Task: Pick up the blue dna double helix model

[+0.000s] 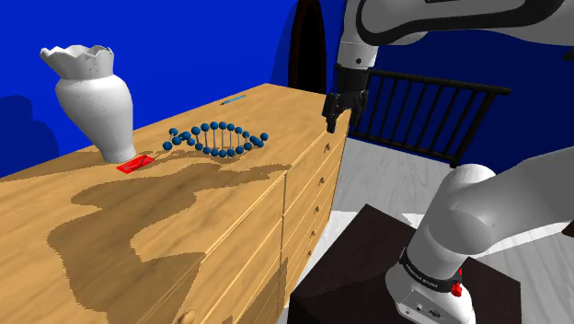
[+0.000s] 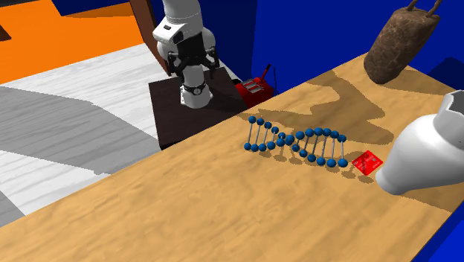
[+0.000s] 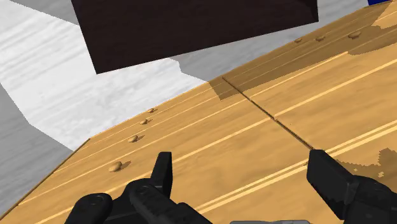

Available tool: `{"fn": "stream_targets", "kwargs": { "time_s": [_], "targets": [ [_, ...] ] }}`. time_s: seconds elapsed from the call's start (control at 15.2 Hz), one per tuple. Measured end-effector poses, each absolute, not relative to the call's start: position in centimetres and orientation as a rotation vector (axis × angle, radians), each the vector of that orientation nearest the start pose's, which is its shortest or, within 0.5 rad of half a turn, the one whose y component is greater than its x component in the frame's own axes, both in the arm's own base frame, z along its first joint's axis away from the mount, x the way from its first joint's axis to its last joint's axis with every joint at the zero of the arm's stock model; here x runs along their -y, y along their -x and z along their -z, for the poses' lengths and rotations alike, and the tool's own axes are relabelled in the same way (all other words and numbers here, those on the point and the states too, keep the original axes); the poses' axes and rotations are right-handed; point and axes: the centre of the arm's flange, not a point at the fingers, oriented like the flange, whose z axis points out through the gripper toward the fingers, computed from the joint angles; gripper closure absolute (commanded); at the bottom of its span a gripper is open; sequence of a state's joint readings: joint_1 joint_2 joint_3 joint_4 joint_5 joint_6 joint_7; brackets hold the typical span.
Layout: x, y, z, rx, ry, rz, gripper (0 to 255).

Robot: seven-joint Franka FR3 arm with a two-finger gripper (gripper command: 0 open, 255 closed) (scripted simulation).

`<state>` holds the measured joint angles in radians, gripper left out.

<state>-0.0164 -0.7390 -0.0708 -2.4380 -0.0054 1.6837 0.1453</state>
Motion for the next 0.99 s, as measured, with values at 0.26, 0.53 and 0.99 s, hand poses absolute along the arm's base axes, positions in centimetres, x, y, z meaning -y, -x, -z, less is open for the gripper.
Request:
{"fn": "stream_targets", "kwargs": {
  "time_s": [0.26,0.53,0.99],
  "targets": [
    [3.0,-35.1,-54.7,-0.203,3.097,-0.024,0],
    [2.0,-40.1,-54.3,0.037,3.111,-0.019,0],
    [-1.8,-48.4,-54.4,0.473,3.090,-0.007,0]
  ]
}}
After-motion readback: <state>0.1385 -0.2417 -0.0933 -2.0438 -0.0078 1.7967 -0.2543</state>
